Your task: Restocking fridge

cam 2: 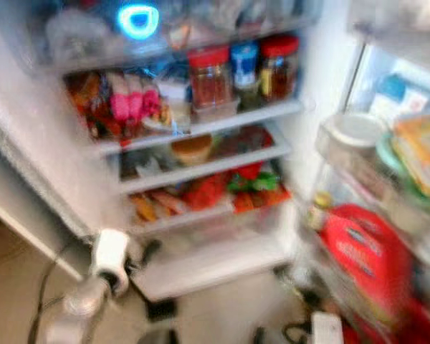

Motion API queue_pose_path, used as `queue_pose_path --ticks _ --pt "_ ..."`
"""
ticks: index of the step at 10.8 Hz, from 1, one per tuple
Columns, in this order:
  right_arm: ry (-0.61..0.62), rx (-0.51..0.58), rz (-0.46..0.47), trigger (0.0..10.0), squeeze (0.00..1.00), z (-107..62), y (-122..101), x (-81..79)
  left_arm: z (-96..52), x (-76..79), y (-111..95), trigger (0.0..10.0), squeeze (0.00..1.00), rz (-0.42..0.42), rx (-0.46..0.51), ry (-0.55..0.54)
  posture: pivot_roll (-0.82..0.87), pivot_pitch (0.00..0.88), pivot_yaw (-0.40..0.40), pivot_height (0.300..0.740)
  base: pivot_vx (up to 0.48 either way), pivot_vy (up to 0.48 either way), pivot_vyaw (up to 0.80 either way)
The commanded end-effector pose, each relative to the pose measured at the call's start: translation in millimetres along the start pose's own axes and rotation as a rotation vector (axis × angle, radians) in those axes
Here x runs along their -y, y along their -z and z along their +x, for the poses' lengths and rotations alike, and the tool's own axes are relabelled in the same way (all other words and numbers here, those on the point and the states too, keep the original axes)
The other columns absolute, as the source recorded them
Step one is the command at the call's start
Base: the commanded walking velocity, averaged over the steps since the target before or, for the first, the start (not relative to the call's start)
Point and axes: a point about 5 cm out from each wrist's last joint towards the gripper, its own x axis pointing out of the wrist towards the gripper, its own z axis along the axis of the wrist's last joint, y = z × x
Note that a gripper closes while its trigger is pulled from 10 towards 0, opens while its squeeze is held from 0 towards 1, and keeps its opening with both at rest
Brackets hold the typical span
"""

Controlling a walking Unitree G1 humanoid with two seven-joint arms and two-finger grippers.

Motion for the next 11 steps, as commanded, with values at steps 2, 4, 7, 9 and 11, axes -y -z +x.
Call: queue_pose_path --ticks 2,4,7,9,11 --pt "-0.026 -0.032 -0.005 10.0 0.00 -1.4 6 -5.5 -17.8 -30.6 63 10.0 0.00 -0.081 -0.301 -0.142 0.01 0.039 0.064 0.641 0.000 0.000 0.00" --pt "-0.026 -0.028 -0.001 10.0 0.00 -0.6 4 -5.9 -39.7 -24.1 106 10.0 0.00 -0.083 -0.511 -0.157 0.00 0.039 0.063 0.641 0.000 0.373 0.00" --pt "-0.025 -0.034 0.004 10.0 0.00 -1.0 6 -5.6 -58.2 -12.8 134 10.0 0.00 -0.094 -0.645 -0.181 0.00 0.041 0.061 0.641 0.000 0.459 0.00" --pt "-0.027 -0.039 0.007 10.0 0.00 -1.4 7 -5.9 -63.0 -14.3 139 10.0 0.00 -0.090 -0.676 -0.194 -0.01 0.042 0.065 0.641 0.000 0.458 0.00" --pt "-0.036 -0.057 -0.001 10.0 0.00 -2.3 11 -5.4 -76.7 -26.0 148 10.0 0.00 -0.096 -0.710 -0.210 0.00 0.043 0.064 0.641 0.000 0.456 0.00"
